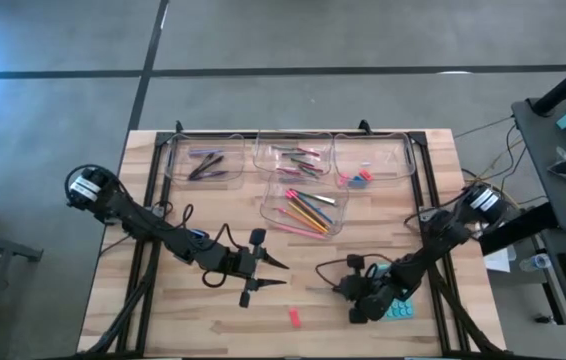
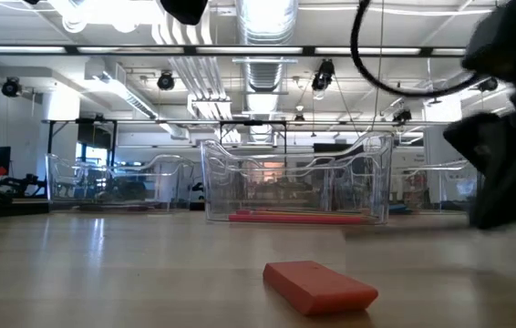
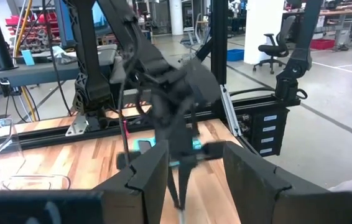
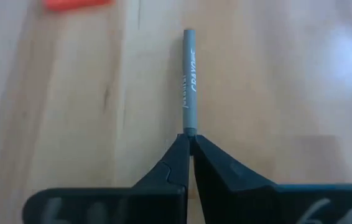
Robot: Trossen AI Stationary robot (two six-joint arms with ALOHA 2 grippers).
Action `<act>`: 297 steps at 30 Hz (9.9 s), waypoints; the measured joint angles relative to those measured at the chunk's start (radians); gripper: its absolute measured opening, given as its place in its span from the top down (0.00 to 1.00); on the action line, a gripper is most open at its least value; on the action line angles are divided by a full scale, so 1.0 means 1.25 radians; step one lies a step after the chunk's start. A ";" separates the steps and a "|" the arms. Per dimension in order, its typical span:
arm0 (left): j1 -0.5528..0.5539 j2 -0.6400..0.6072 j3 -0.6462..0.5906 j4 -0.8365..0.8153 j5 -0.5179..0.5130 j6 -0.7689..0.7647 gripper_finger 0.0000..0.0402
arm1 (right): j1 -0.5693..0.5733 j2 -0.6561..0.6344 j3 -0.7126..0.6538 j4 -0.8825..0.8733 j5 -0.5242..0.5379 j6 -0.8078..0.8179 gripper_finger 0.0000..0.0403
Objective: Sort crayons/erasers/pens/pencils in bins
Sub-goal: Put the gray crayon into the top middle transparent bin, then put the orange eraser into the top right transparent bin
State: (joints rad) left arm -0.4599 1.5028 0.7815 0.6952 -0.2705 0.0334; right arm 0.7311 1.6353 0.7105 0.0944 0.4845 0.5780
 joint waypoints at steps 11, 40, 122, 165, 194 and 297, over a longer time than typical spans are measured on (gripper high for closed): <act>0.000 0.000 0.001 0.001 0.000 0.000 0.65 | -0.054 -0.199 -0.002 -0.075 0.095 -0.100 0.98; 0.000 0.000 0.000 -0.003 0.000 0.000 0.65 | -0.951 -0.266 0.042 0.006 -0.410 -0.430 0.97; -0.048 0.506 0.485 -0.706 0.238 0.062 0.69 | 0.185 -0.407 -0.054 -0.035 0.458 -0.240 0.76; -0.046 0.475 0.501 -0.669 0.183 0.020 0.90 | 0.185 -0.405 -0.055 -0.036 0.457 -0.231 0.80; 0.018 0.330 0.496 -0.672 0.114 0.088 0.90 | 0.185 -0.405 -0.051 -0.020 0.450 -0.225 0.80; 0.042 0.246 0.505 -0.772 -0.201 0.104 0.71 | -0.141 -0.203 -0.052 0.295 0.178 0.198 0.96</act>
State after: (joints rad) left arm -0.4073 1.8100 1.4128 -0.2702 -0.5222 0.1635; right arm 0.5545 1.3818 0.6460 0.4627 0.7077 0.8255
